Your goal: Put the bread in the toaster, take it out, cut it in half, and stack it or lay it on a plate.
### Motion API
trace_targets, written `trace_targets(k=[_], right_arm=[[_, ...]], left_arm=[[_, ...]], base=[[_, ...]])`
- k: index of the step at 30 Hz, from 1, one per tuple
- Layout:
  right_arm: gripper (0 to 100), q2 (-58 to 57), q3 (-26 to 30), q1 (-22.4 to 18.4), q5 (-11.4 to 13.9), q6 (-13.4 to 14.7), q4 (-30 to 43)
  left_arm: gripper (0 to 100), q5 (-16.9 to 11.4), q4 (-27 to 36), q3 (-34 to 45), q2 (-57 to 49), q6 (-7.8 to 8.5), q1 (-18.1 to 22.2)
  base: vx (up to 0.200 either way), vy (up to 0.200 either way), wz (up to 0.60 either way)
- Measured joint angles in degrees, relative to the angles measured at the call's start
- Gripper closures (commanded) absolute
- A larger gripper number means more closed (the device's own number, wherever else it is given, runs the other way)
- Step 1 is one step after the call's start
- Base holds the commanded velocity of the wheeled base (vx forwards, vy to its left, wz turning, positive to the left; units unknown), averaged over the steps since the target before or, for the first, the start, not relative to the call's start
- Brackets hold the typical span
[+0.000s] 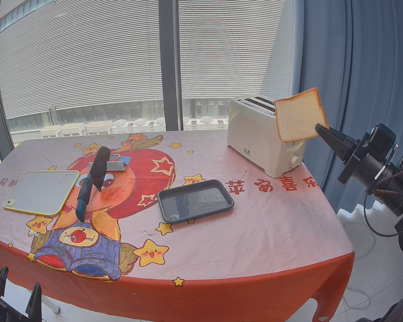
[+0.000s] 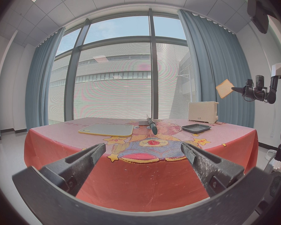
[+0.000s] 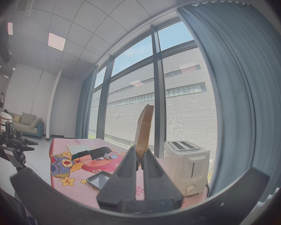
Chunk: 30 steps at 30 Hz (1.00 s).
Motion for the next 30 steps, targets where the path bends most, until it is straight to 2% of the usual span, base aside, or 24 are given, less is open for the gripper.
trace_targets(k=[8,15,20,30], right_arm=[[100,-0.1,-1.1,-1.0,1.1,-0.1,0.1],[100,0.4,-4.5,-1.6,2.2,-0.2,0.5],[100,1.0,-7.7,-2.8,3.2,-0.4,4.7],[100,3.4,-14.9,-4.5,3.4,-0.9,10.0]], left_arm=[[0,0.0,0.0,0.0,0.0,-0.02,0.0],[0,0.0,0.0,0.0,0.0,0.00,0.0],[0,0.0,0.0,0.0,0.0,0.02,0.0],[0,0.0,0.0,0.0,0.0,0.02,0.0]], base=[[0.000,0.000,0.00],[0.000,0.000,0.00],[0.000,0.000,0.00],[0.000,0.000,0.00]])
